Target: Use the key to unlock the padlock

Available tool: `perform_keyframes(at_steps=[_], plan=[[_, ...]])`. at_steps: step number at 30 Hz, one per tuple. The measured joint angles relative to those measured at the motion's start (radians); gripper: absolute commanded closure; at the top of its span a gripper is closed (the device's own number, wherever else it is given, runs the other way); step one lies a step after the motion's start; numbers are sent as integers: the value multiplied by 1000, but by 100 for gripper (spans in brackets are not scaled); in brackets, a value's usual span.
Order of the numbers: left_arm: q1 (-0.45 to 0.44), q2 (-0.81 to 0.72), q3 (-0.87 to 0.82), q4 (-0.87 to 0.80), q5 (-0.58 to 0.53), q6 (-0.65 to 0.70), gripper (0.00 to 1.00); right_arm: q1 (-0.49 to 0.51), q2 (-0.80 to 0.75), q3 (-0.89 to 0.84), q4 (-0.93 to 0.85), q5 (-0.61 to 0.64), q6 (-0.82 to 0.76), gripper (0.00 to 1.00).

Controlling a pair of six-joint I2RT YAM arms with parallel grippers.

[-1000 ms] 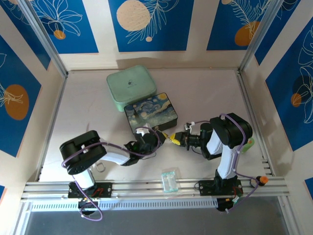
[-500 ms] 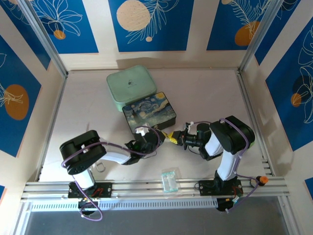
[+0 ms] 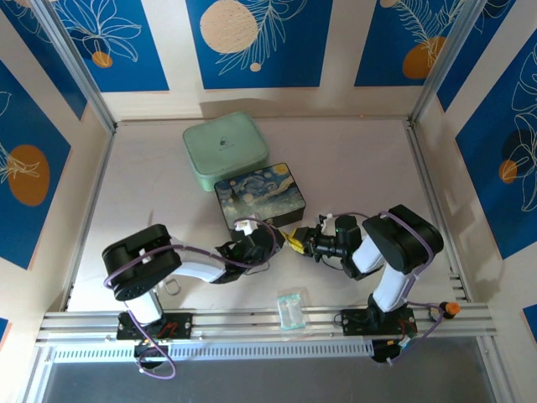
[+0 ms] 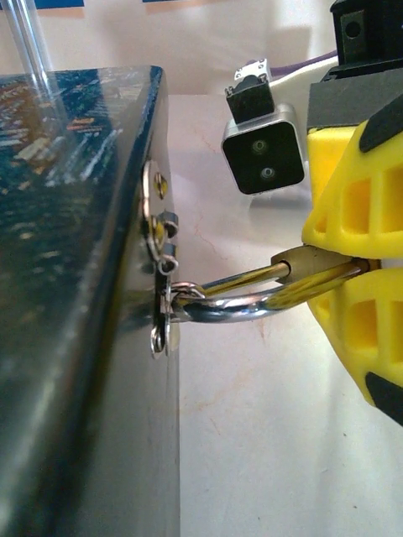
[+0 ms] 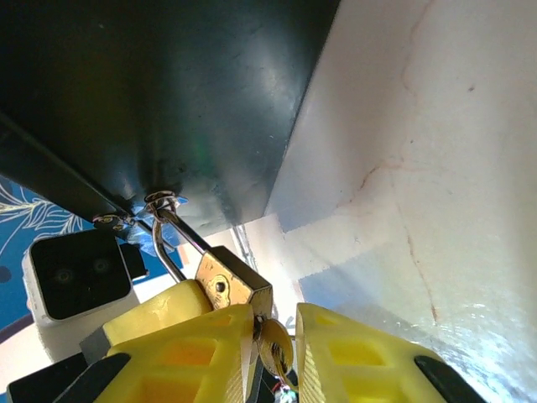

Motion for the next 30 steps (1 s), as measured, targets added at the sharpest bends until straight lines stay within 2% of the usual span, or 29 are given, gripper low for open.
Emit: perform_keyframes(at_steps=[10, 18, 27, 30], plan=[[-8, 0, 0, 5, 8, -3, 100, 24, -241, 8, -293, 54, -85, 54], [-13, 0, 0, 10, 18, 2, 100, 32, -454, 31, -591, 103, -174, 48], [-14, 0, -4, 14, 21, 6, 100, 46, -481, 81, -663, 114, -214, 49], [-15, 0, -6, 13, 21, 14, 100, 47, -541, 99, -809, 168, -293, 47]])
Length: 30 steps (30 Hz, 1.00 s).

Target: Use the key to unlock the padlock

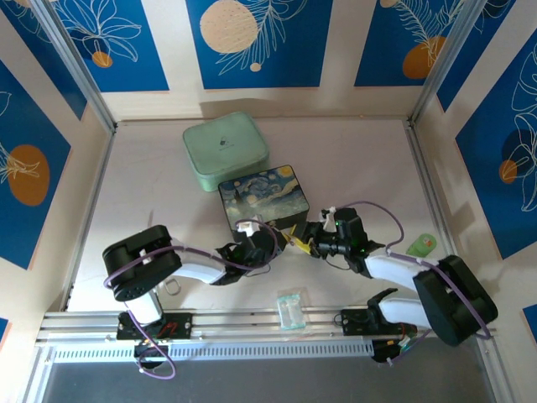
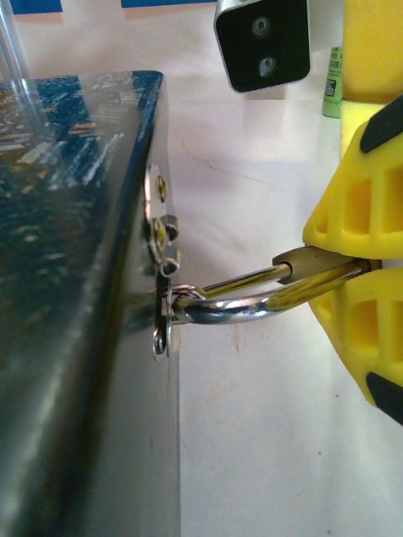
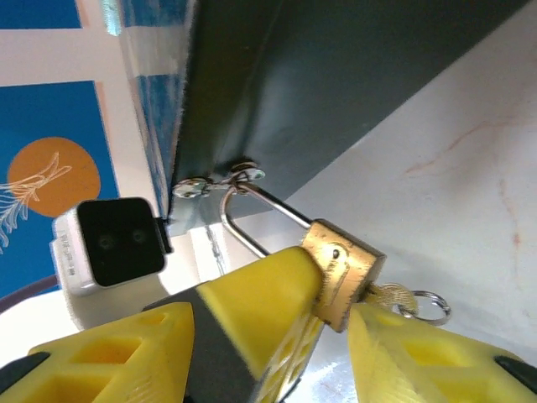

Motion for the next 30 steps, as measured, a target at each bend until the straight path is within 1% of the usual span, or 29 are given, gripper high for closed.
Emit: perform_keyframes(at_steps=[1, 2, 4, 5, 6, 8, 9, 10, 15, 16, 17, 19, 20, 22, 24, 30], plan=[[0, 0, 0, -6, 0, 6, 100, 0, -30, 10, -57, 25, -41, 45], [0, -1, 2, -14, 3, 13, 100, 0, -62, 20, -111, 47, -87, 41], [0, -5, 5, -34, 11, 20, 100, 0, -113, 48, -217, 82, -192, 30], [0, -7, 5, -39, 17, 22, 100, 0, -128, 70, -276, 95, -255, 27], [0, -9, 5, -41, 23, 24, 100, 2, -134, 92, -324, 106, -307, 25], [4, -14, 5, -50, 42, 36, 100, 24, -135, 148, -439, 165, -414, 24], [5, -16, 5, -56, 50, 41, 100, 42, -136, 168, -478, 198, -452, 22], [8, -19, 5, -64, 58, 47, 100, 69, -140, 181, -509, 237, -481, 1], [32, -65, -7, -124, 126, 71, 100, 219, -166, 184, -565, 419, -622, 0], [38, -77, -9, -144, 143, 76, 100, 237, -166, 184, -565, 437, -648, 7], [45, -91, -10, -168, 165, 86, 100, 246, -166, 182, -563, 448, -679, 16], [57, -113, -11, -208, 198, 105, 100, 260, -166, 167, -533, 464, -719, 19], [61, -123, -11, -227, 211, 117, 100, 268, -166, 154, -517, 472, -737, 23], [69, -146, -12, -267, 238, 140, 100, 290, -167, 124, -478, 483, -764, 25], [77, -168, -18, -298, 261, 160, 100, 315, -169, 93, -443, 494, -786, 29], [98, -216, -55, -330, 305, 198, 100, 414, -150, 56, -355, 537, -850, 32]])
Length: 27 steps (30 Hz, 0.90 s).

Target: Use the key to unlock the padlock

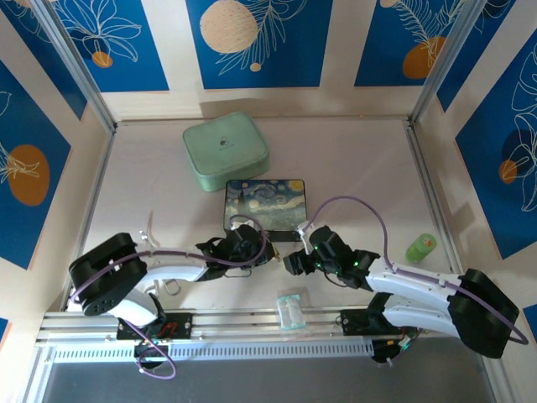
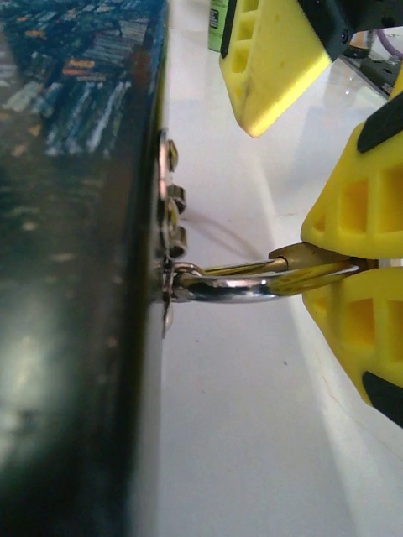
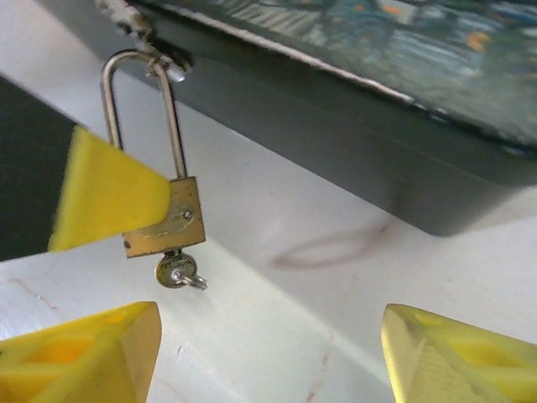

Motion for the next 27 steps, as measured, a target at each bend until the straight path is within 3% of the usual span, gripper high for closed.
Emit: perform_keyframes(at_steps=[14, 27], plan=[[10, -7, -13, 11, 23, 6, 100, 164, 196, -7, 164, 119, -121, 57], [10, -7, -25, 37, 39, 3, 100, 194, 337, 32, 250, 214, -190, 72]])
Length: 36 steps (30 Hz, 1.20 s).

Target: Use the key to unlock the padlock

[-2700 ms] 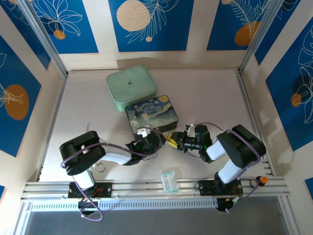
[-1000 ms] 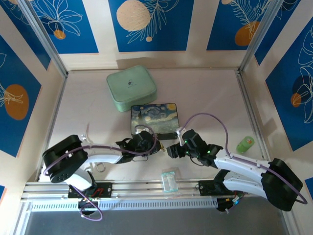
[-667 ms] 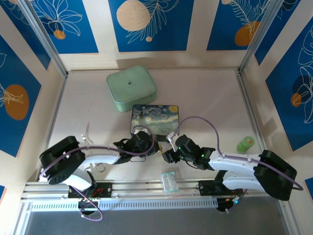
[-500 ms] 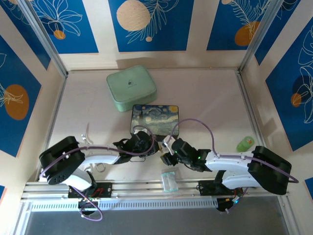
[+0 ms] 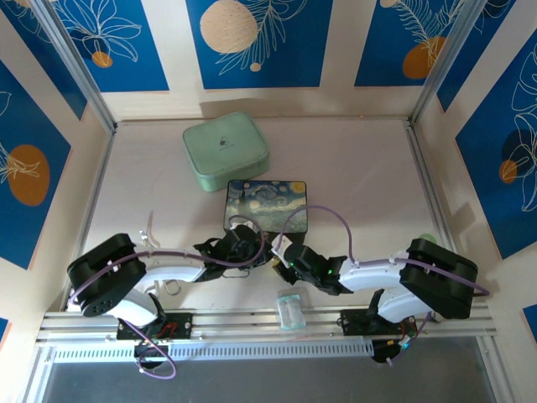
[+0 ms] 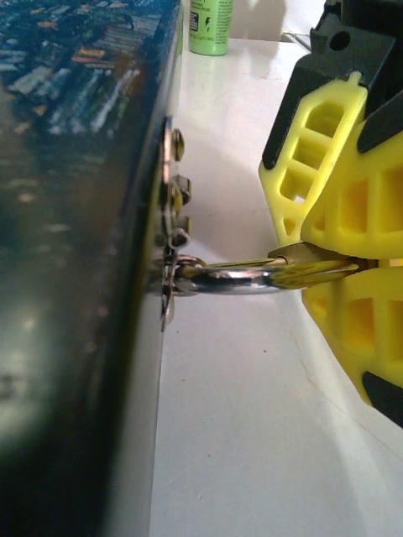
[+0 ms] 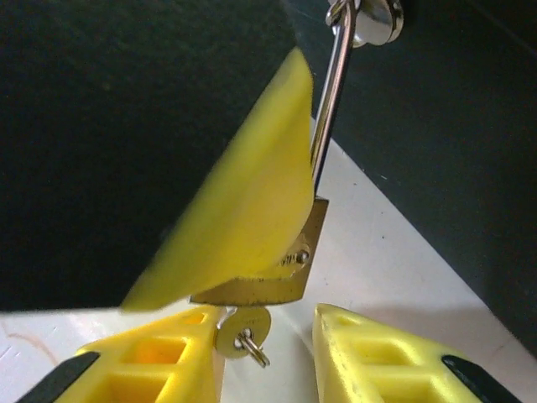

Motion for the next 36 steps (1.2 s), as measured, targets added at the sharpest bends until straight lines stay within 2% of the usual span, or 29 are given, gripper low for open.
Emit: perform_keyframes(at_steps=[7, 13, 16, 23, 33, 36], plan=[[3, 0, -14, 24, 0, 0, 100, 1, 29, 6, 37, -6, -17, 78], [3, 0, -16, 27, 0, 2, 100, -21, 29, 6, 45, -50, -18, 79], [3, 0, -16, 26, -2, 3, 100, -35, 29, 5, 50, -79, -13, 89], [6, 0, -16, 26, -9, 3, 100, -89, 29, 2, 65, -190, 5, 89], [6, 0, -16, 26, -8, 3, 100, -127, 29, -16, 103, -270, 40, 90], [6, 0, -16, 30, -8, 3, 100, -175, 28, -42, 148, -352, 77, 89]])
